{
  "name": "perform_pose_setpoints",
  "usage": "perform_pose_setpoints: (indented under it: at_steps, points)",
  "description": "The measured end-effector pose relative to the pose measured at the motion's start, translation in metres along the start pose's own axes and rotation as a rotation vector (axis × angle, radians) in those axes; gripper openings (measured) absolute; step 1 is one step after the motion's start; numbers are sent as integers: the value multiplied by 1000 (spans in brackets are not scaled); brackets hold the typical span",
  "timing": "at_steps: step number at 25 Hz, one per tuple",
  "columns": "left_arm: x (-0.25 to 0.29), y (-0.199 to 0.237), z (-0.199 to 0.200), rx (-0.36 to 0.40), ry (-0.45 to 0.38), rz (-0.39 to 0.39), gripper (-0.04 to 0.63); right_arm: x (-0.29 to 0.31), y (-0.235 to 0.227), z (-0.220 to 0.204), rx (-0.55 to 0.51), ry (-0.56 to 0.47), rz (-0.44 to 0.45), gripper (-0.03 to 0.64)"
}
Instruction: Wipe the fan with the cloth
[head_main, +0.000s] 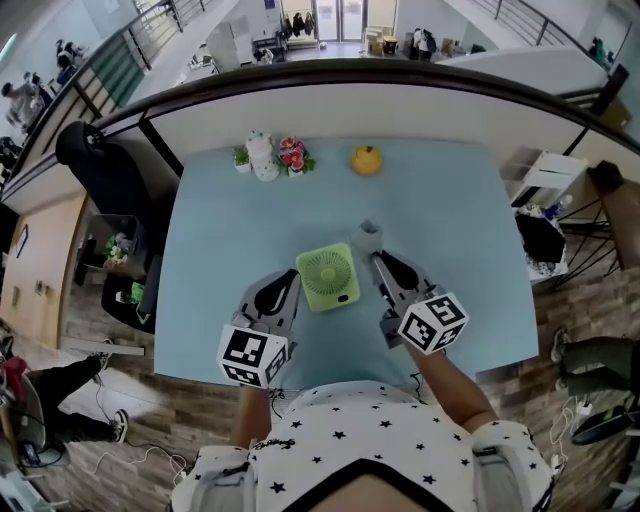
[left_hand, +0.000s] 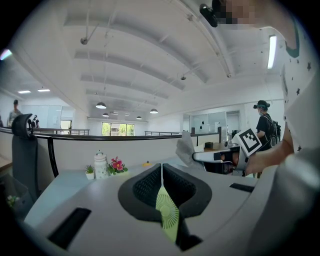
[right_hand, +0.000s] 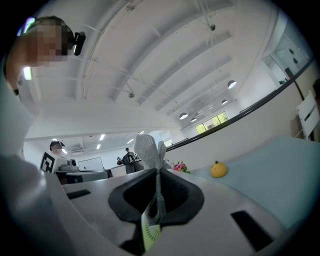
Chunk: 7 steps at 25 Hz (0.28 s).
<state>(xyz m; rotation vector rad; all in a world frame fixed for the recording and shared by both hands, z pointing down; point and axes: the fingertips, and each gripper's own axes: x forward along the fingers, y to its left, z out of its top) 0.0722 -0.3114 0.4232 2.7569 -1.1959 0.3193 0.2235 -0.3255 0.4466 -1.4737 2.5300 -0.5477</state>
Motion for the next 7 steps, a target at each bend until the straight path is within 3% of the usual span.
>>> perform_pose_setpoints:
  at_steps: [7]
  points:
    - [2,-3,0,0,-1,3,34,-3,-3,2,6,-4,3,23]
